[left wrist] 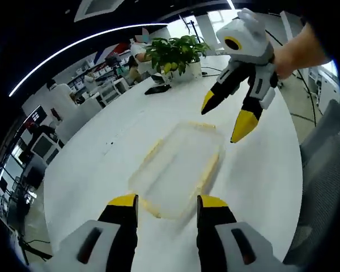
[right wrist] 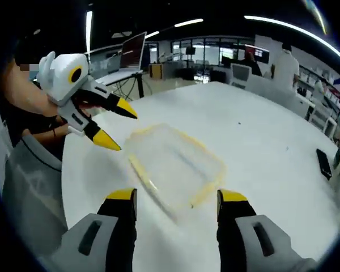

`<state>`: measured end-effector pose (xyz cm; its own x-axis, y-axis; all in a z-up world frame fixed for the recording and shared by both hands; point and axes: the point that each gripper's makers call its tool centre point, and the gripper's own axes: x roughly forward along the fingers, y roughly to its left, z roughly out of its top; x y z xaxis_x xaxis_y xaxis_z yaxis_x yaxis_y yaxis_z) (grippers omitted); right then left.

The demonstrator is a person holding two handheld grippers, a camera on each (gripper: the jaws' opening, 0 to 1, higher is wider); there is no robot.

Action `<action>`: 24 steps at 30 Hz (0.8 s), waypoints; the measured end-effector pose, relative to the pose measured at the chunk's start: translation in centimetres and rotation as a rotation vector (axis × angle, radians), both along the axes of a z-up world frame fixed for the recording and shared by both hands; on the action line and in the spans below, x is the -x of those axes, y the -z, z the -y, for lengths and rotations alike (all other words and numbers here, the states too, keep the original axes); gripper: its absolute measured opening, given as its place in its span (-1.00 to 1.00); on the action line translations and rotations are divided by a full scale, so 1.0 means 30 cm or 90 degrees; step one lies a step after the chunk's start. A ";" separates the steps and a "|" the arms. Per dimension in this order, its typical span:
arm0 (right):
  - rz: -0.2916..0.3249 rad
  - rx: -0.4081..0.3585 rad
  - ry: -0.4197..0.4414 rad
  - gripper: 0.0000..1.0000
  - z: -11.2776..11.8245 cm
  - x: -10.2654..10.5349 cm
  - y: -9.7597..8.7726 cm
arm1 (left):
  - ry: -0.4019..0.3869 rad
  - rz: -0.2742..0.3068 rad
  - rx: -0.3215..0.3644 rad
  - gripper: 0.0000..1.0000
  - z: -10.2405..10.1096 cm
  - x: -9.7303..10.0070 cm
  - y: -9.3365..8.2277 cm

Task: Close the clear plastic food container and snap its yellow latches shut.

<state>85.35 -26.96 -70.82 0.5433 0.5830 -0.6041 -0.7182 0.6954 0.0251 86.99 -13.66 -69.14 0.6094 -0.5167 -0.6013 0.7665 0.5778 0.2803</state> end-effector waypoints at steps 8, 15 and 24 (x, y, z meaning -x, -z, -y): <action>-0.003 0.002 0.018 0.05 0.001 -0.003 0.065 | -0.043 -0.039 0.017 -0.30 -0.051 0.007 0.094; -0.011 0.014 0.024 0.05 0.000 -0.008 0.129 | -0.052 -0.068 0.024 -0.32 -0.048 0.011 0.162; -0.005 0.034 0.023 0.01 -0.005 -0.028 0.170 | -0.037 -0.076 0.014 -0.40 -0.018 -0.016 0.212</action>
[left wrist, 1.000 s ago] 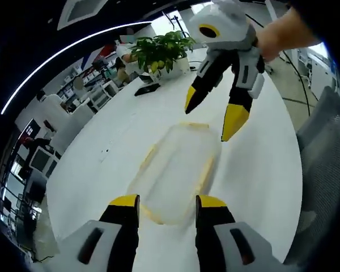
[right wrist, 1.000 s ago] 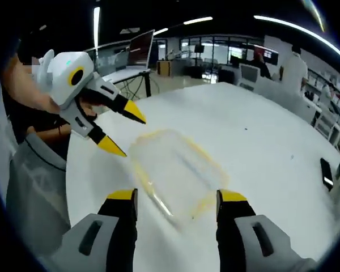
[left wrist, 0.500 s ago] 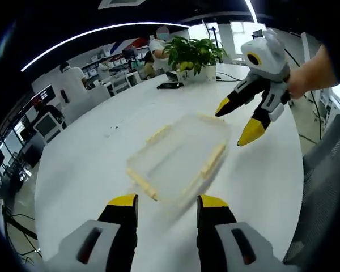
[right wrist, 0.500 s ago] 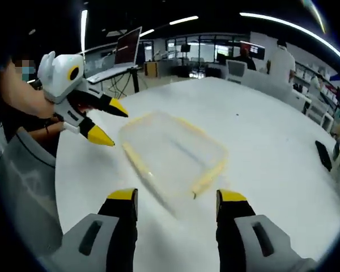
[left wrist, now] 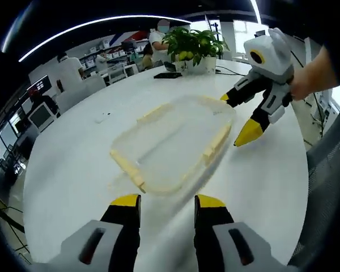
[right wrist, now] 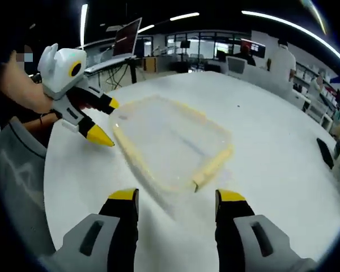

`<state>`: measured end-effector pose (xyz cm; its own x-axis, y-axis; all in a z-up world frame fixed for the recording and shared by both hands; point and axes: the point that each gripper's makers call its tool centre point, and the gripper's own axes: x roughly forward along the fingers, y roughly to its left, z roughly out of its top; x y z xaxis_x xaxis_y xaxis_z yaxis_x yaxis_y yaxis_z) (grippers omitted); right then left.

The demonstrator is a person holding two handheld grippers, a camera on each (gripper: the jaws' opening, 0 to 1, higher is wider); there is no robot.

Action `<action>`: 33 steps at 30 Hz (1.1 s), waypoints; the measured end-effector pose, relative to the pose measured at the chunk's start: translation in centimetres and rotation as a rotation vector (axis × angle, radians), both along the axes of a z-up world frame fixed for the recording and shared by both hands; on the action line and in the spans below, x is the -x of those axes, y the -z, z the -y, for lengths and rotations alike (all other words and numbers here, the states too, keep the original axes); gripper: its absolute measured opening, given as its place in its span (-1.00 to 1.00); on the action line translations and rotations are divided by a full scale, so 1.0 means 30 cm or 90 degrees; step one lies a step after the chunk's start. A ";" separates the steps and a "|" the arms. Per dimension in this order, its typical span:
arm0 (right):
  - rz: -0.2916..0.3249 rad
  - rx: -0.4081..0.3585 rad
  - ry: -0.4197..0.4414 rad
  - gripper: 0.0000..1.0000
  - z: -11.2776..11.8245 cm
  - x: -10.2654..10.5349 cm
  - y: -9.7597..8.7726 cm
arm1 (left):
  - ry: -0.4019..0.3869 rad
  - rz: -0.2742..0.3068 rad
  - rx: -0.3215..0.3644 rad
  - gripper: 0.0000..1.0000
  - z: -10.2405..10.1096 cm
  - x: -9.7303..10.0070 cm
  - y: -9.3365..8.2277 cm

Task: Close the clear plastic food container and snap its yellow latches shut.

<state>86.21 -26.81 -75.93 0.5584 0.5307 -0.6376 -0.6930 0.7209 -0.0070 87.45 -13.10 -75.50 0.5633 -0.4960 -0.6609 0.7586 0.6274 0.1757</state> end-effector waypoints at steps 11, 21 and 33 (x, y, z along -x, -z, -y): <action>0.021 0.014 -0.019 -0.13 -0.036 -0.022 0.008 | 0.014 0.000 -0.002 -0.44 0.013 -0.009 0.008; 0.028 0.016 -0.018 -0.17 -0.052 -0.031 0.005 | 0.010 -0.002 -0.010 -0.47 -0.013 -0.005 0.011; 0.025 0.002 -0.021 -0.20 -0.119 -0.034 -0.004 | -0.005 -0.005 -0.022 -0.47 -0.082 -0.005 0.011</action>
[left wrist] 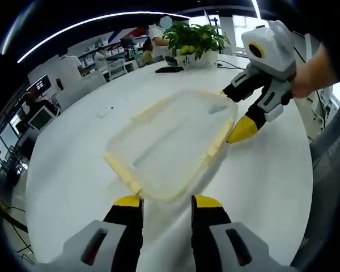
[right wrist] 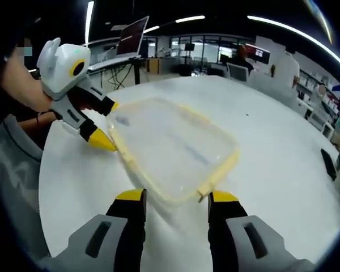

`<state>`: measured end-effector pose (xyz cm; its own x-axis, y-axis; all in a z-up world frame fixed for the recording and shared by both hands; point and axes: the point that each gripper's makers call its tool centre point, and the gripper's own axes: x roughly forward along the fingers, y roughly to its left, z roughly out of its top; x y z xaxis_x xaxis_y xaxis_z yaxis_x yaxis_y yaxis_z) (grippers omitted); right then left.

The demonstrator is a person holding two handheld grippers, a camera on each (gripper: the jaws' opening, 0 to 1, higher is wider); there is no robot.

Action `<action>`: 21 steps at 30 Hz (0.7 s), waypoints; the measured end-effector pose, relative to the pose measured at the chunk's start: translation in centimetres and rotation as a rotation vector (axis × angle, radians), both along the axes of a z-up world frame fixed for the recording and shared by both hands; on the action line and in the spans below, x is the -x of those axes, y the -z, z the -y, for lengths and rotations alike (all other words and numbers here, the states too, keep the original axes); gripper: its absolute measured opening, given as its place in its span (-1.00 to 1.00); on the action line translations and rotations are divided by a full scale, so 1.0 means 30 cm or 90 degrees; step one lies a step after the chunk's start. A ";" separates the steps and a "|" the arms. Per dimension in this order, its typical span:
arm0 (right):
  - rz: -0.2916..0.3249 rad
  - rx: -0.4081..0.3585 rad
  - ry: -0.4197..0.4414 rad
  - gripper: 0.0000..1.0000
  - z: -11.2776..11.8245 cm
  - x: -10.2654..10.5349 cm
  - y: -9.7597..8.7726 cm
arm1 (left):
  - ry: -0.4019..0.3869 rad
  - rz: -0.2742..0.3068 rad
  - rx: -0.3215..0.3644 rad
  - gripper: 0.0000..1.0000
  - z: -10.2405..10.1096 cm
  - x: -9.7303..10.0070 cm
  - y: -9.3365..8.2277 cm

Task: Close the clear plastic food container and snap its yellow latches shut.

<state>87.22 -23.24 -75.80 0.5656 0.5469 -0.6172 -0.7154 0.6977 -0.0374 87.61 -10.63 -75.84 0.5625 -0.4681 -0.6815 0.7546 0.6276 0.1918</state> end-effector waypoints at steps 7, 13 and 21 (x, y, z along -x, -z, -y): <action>-0.001 -0.001 0.001 -0.20 -0.016 0.000 0.001 | -0.010 -0.002 0.003 -0.47 -0.016 0.000 0.000; -0.003 0.008 0.001 -0.22 -0.014 0.003 0.003 | -0.013 -0.005 0.004 -0.42 -0.013 0.010 0.002; -0.020 -0.011 0.033 -0.08 0.000 0.028 -0.020 | -0.048 -0.023 0.015 -0.33 -0.053 0.064 -0.003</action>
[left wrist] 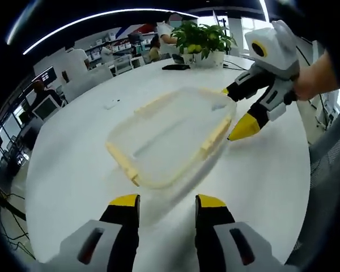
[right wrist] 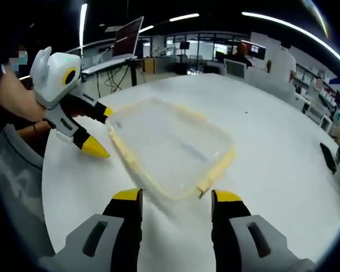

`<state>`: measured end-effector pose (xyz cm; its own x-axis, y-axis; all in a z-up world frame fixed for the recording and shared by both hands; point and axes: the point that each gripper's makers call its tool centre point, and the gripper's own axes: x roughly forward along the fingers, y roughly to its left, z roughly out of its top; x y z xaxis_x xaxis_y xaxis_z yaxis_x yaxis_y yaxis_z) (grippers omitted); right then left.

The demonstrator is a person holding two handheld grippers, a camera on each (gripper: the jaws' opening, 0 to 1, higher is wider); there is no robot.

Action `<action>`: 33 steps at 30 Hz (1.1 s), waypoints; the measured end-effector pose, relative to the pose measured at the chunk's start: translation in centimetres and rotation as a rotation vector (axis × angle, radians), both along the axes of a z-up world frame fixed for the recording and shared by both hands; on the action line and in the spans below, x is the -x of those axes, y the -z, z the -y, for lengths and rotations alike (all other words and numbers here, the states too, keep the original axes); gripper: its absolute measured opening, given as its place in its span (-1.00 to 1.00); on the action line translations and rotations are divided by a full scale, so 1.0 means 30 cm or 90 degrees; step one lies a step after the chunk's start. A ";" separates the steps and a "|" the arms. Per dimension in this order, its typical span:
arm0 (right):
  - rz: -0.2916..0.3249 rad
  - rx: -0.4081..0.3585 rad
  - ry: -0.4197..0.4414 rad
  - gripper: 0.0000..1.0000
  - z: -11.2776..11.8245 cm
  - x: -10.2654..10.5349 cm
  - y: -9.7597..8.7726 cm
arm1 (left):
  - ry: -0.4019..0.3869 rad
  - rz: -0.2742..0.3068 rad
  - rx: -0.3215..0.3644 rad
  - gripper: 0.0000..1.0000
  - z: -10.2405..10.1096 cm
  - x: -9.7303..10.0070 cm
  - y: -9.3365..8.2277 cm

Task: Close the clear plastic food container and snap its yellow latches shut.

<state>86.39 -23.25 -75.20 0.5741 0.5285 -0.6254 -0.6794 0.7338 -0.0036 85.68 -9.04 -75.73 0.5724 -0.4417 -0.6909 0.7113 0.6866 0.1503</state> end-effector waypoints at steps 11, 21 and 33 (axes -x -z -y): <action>0.015 -0.042 0.051 -0.03 0.053 0.090 -0.106 | -0.100 0.014 0.072 -0.26 -0.081 0.132 -0.117; 0.020 -0.060 0.053 0.02 0.060 0.195 -0.167 | -0.145 0.026 0.095 -0.23 -0.134 0.240 -0.180; 0.028 -0.096 0.113 0.11 0.094 0.287 -0.220 | -0.235 0.030 0.156 -0.23 -0.203 0.340 -0.232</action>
